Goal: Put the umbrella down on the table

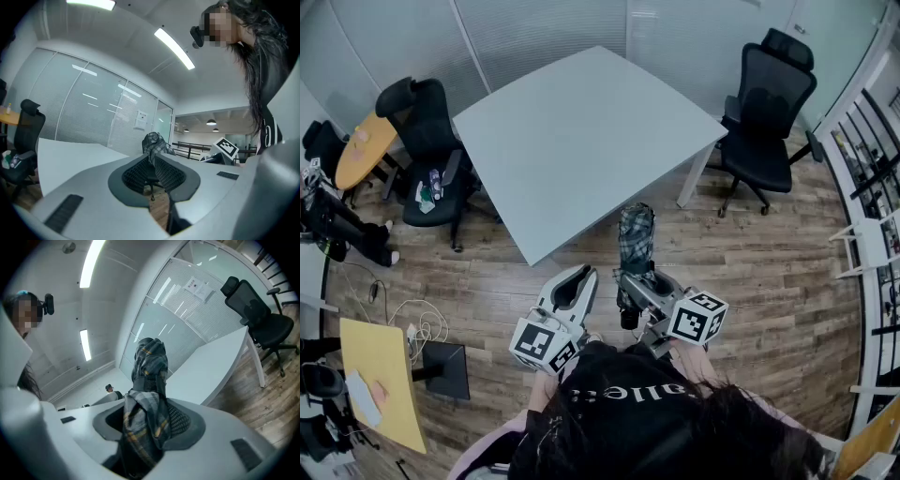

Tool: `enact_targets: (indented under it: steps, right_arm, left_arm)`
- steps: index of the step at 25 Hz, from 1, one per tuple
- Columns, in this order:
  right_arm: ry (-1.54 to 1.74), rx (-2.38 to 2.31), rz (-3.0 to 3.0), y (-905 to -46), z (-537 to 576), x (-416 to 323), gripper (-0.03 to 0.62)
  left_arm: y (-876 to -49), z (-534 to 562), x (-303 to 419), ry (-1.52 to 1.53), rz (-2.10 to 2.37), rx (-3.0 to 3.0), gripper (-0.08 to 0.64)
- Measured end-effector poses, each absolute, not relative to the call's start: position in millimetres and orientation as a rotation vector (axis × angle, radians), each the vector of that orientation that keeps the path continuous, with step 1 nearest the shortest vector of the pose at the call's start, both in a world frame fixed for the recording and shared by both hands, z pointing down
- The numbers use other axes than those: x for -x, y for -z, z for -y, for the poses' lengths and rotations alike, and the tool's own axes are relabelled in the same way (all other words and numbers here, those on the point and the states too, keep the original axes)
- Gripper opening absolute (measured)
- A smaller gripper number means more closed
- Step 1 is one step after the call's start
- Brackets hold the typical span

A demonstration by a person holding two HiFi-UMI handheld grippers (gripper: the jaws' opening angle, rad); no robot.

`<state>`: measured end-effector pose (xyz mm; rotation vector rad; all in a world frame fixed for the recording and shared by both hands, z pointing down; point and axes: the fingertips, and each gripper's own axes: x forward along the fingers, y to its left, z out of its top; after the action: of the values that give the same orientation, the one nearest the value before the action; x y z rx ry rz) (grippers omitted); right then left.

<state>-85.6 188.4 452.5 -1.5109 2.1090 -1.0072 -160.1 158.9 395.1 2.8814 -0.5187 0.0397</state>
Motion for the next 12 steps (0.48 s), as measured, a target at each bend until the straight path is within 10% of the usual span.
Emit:
enact_targets:
  steps: [12]
  right_arm:
    - [1.028, 1.427, -2.130, -450, -193, 56, 0.201]
  left_arm:
    - [-395, -168, 121, -0.057, 0.510, -2.893, 0.060]
